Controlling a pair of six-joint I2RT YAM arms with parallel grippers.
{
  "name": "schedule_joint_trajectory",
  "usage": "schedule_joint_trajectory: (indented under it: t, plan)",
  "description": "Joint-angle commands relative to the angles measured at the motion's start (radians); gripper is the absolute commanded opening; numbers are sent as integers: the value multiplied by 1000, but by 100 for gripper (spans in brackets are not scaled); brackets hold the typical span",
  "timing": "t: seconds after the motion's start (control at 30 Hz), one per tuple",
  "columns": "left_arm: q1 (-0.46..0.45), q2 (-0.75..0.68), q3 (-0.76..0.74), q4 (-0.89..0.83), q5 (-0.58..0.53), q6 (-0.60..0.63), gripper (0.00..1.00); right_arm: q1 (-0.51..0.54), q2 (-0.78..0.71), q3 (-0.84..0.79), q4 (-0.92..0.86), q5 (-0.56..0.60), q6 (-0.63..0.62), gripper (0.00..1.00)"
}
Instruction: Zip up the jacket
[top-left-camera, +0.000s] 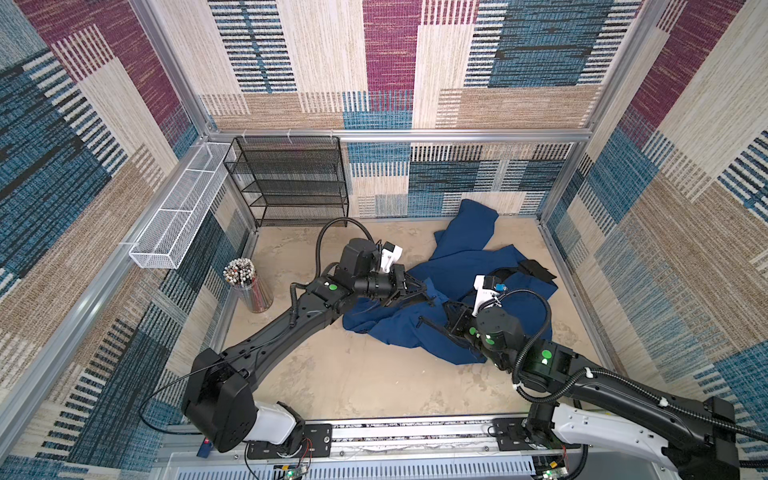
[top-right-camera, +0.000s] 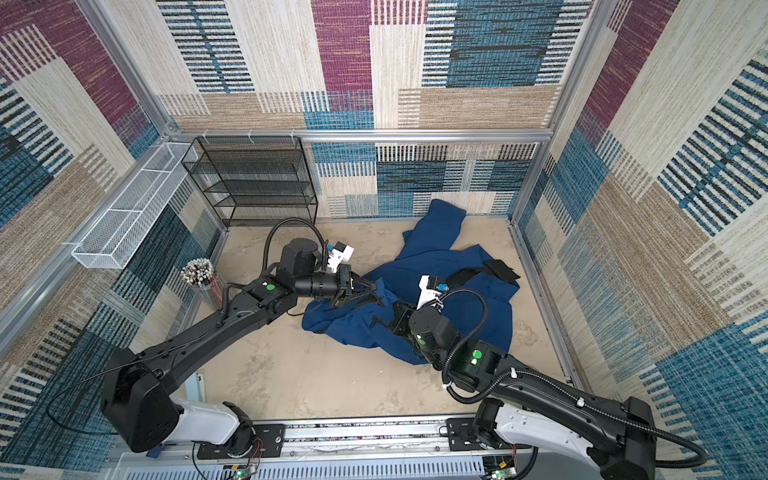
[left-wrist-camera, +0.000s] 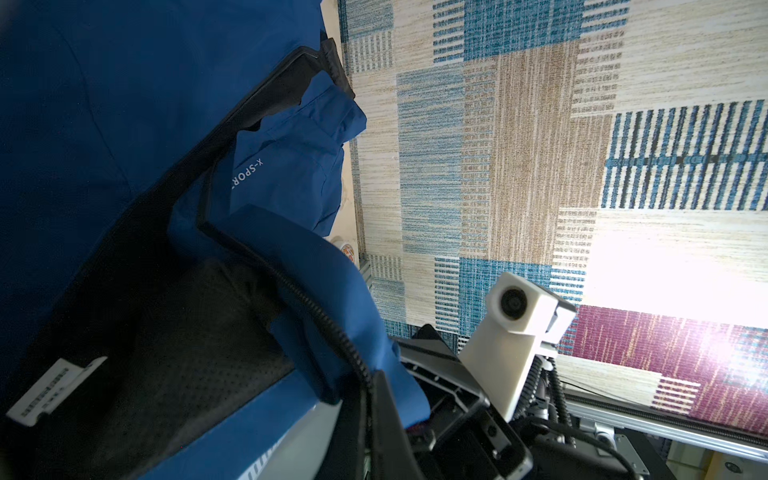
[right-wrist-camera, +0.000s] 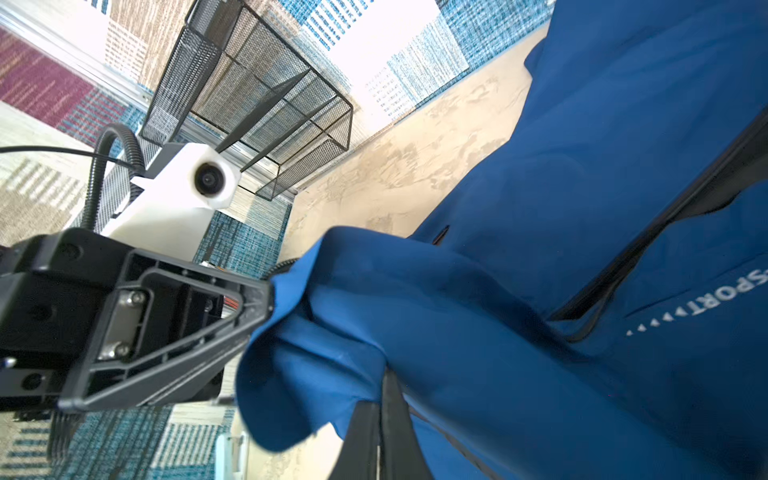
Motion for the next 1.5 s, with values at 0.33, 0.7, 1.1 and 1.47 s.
schedule_joint_trajectory:
  t: [0.33,0.7,1.1,1.47]
  plan:
    - [-49,22,-3,100,-98,-44,0,-16,-99,-94,32,-271,99,29]
    - [-49,14,8,86,-98,-33,0,72,-153,-43,20,-309,417,46]
    - [-49,-27,4,66,-102,-32,0,138,-102,-236,647,-193,553,67]
    - [-49,-36,4,69,-101,-34,0,145,-79,-240,715,-168,555,72]
